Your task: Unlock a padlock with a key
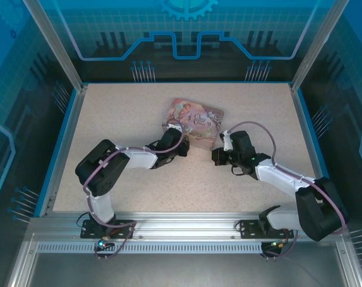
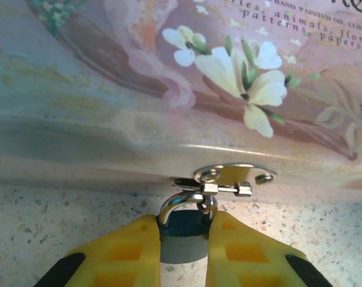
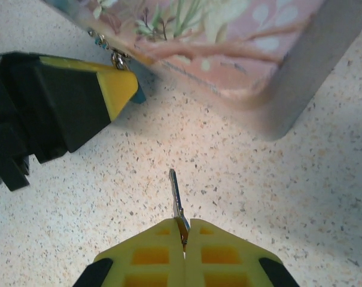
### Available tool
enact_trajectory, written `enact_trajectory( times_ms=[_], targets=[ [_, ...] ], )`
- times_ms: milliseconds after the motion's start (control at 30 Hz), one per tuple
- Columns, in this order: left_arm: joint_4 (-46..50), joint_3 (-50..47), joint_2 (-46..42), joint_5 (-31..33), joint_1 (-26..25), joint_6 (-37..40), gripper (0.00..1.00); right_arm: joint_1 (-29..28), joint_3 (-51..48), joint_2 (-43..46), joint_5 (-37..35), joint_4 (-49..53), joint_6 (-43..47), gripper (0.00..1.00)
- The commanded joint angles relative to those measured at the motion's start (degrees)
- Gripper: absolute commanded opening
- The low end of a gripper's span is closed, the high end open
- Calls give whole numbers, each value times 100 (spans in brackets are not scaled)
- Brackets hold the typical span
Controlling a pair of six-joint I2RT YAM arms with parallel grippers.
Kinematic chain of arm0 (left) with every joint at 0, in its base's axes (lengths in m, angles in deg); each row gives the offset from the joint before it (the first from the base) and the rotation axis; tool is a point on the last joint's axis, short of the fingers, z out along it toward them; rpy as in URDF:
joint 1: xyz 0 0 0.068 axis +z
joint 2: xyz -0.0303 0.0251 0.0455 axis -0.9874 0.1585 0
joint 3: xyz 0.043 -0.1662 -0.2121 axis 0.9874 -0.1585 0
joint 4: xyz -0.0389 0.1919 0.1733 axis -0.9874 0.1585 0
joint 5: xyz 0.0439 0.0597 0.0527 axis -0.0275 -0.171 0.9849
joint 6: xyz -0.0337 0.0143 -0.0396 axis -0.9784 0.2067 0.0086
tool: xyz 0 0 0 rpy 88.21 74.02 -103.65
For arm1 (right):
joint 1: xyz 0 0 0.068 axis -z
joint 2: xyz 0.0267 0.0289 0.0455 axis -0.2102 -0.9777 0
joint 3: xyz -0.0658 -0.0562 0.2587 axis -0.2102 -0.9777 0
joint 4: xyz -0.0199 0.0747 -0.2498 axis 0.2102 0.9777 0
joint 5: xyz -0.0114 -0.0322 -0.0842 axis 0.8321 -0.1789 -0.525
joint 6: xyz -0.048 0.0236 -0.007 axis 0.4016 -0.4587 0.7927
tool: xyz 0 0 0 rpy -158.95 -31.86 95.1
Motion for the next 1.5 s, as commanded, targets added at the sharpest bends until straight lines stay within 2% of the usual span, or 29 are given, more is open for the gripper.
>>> enact_trajectory(
  times_ms=[0,133,400,767,1100,1467],
  targets=[
    [533,243,-217,-262,84,-559,11,-139,-299,93,154,-619,227,0],
    [934,430,-264,-509,132,-992,10,-401,-597,-132,147,-1317,445,0],
    [1145,427,-659,-764,139,-1646,9,-622,-757,-844,343,-2567,848,0],
    [776,199,-973,-1284,159,-2727,6,-800,-438,-1135,216,-2318,1404,0],
    [660,-24,-1206,-1330,151,-2932,5,-876,-212,-1186,90,-2137,1621,0],
    [517,-127,-1253,-1313,149,-3033,4,-1025,175,-1636,-118,-2183,1563,0]
  ],
)
